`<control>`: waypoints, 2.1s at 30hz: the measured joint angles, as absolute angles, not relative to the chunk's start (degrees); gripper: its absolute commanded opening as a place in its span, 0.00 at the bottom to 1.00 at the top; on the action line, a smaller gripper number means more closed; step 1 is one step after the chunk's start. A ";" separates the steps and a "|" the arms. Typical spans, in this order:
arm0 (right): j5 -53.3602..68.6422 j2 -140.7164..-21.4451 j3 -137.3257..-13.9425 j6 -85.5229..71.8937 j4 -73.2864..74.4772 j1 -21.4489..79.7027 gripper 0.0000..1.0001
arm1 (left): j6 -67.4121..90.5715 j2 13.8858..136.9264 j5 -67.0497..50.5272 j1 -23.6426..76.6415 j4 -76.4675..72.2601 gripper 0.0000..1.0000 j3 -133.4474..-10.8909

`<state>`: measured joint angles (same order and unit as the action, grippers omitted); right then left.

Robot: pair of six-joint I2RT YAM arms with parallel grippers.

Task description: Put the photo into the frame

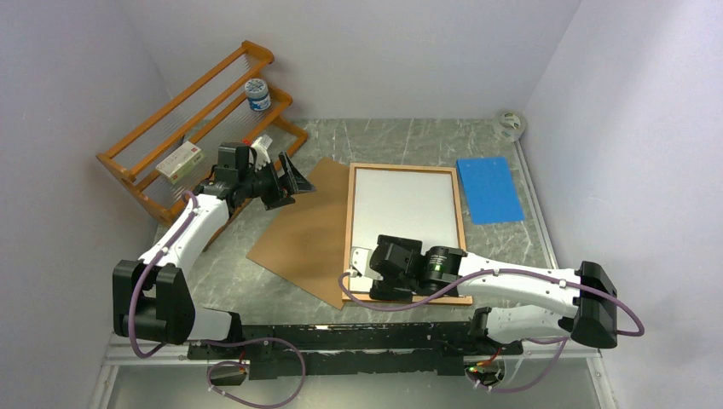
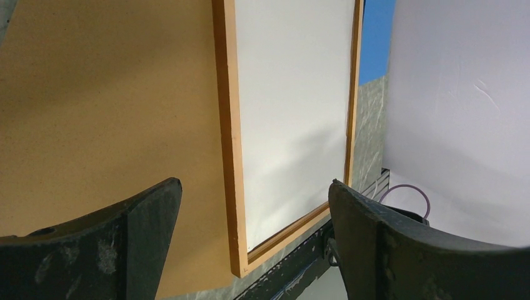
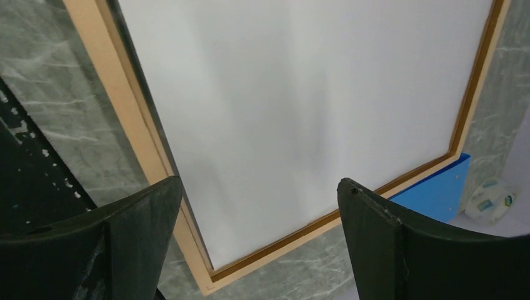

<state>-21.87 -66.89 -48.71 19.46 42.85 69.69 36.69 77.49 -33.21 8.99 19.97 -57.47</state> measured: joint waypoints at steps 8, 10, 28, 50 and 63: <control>-21.21 -69.01 -48.90 17.04 43.03 69.69 0.90 | 36.71 77.65 -33.26 9.08 19.86 0.92 -56.97; -22.61 -69.80 -48.97 13.98 41.47 69.56 0.85 | 36.71 78.00 -33.26 9.30 19.81 0.92 -56.58; -14.63 -72.05 -52.60 -38.04 25.93 46.63 0.66 | 31.09 86.74 -18.35 11.33 24.32 0.88 -59.44; -10.72 -112.22 -83.20 -57.63 22.37 52.01 0.64 | 24.58 101.89 -8.47 8.97 16.73 0.82 -63.79; -19.18 -119.94 -91.11 -57.58 34.63 51.16 0.75 | 22.96 103.72 -9.89 8.93 15.46 0.77 -63.07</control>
<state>-19.18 -119.94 -91.11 -57.58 34.63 51.16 22.96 103.72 -9.89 8.93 15.46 -63.07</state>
